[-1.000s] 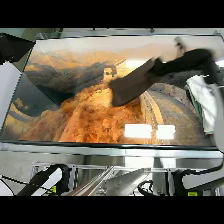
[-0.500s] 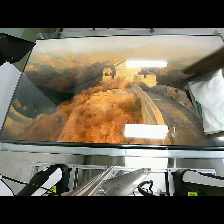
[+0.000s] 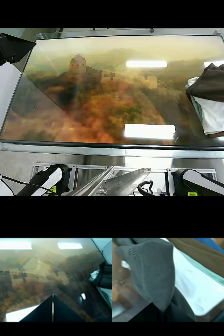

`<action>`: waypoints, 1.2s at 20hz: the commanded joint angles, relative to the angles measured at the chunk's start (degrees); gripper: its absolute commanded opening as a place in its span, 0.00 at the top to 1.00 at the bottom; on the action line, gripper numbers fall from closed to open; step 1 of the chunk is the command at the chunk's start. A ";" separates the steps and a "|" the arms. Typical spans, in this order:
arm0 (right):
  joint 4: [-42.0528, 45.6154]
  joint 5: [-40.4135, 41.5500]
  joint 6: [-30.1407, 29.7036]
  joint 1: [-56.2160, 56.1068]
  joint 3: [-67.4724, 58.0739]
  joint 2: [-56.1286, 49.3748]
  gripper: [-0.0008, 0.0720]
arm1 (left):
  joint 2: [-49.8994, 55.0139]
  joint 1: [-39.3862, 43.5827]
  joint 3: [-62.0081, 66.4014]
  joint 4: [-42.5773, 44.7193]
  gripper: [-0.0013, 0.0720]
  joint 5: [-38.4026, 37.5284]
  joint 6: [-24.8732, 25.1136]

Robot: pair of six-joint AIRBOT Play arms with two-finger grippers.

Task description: Fold the shirts.

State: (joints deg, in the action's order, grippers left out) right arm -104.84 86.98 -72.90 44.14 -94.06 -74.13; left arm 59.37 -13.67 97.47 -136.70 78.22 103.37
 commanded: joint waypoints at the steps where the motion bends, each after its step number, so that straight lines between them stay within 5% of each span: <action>1: 4.79 2.56 1.84 0.33 7.43 0.76 0.96 | -0.02 -0.04 0.00 0.02 0.96 0.00 0.11; 7: 9.99 2.19 3.93 0.37 16.68 0.09 0.93 | 0.00 -0.04 -0.02 0.04 0.96 -0.07 0.11; 9: 10.38 2.14 3.96 0.39 16.65 -0.85 0.40 | 0.04 -0.04 0.00 0.04 0.96 -0.07 0.11; 10: 10.38 2.12 3.96 0.39 16.65 -1.36 0.21 | 0.02 -0.04 0.00 0.04 0.96 -0.07 0.09; 11: 10.78 2.03 3.96 0.39 16.63 -1.77 0.15 | 0.02 -0.04 -0.02 0.04 0.96 -0.11 0.09; 19: 8.94 -1.40 3.89 -1.44 -1.14 -1.95 0.17 | 0.04 -0.04 -0.02 0.04 0.96 -2.12 0.09; 20: 5.99 -2.78 3.63 -2.75 -2.62 -1.88 0.24 | 0.04 -0.04 -0.02 0.04 0.96 -2.12 0.07; 22: -1.09 -6.93 -0.57 -6.84 -3.08 -1.60 0.87 | 0.04 -0.04 -0.02 0.07 0.96 -1.79 0.07; 24: -4.13 -9.16 -2.36 -12.81 -3.06 -1.60 0.96 | -0.15 -0.04 -0.70 0.09 0.96 -0.59 -0.85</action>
State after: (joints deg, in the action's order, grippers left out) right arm -102.10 82.11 -71.83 37.26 -95.39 -75.83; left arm 59.35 -13.67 97.27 -136.66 76.53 103.35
